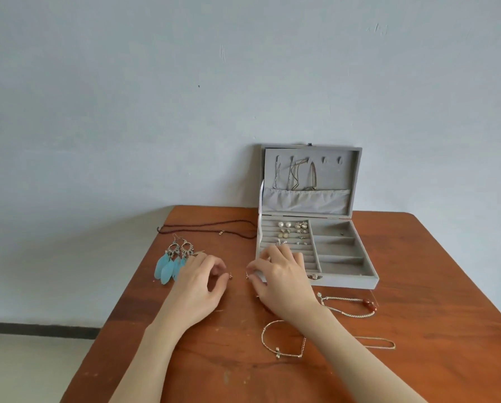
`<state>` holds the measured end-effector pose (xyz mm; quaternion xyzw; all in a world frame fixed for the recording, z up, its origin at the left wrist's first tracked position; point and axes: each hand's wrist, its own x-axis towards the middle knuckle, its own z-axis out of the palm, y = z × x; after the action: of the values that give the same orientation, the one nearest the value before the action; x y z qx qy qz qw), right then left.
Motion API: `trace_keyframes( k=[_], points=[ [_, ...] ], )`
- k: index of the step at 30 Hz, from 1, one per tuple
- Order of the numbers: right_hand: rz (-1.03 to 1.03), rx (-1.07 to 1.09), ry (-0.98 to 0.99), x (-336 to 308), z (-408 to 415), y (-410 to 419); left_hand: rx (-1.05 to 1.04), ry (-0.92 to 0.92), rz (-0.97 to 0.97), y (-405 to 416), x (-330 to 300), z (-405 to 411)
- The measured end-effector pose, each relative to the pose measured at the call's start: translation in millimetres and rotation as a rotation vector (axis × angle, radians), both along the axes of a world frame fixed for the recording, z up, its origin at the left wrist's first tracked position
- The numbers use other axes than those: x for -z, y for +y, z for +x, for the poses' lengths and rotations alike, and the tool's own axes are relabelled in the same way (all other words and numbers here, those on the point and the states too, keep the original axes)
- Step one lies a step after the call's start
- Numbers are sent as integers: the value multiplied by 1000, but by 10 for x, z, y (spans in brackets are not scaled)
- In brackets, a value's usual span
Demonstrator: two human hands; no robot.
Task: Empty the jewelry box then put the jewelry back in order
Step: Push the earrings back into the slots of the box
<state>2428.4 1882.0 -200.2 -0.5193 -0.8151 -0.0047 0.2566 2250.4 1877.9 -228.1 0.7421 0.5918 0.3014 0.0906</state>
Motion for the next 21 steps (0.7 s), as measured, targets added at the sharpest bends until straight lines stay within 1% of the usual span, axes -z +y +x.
trace_keyframes(
  k=[3,6,9,11,15,21],
  points=[
    [6,19,-76,25,-54,48,8,17,48,12,20,17],
    [-36,25,-147,55,-98,82,16,43,66,30,28,20],
    [-62,37,-174,56,-129,101,31,56,77,41,30,26],
    [-46,41,-185,46,-139,99,42,55,76,49,32,30],
    [55,42,-187,13,-148,76,43,20,58,69,28,39],
    [90,59,-220,-31,-145,39,39,-32,-10,92,-2,57]
  ],
)
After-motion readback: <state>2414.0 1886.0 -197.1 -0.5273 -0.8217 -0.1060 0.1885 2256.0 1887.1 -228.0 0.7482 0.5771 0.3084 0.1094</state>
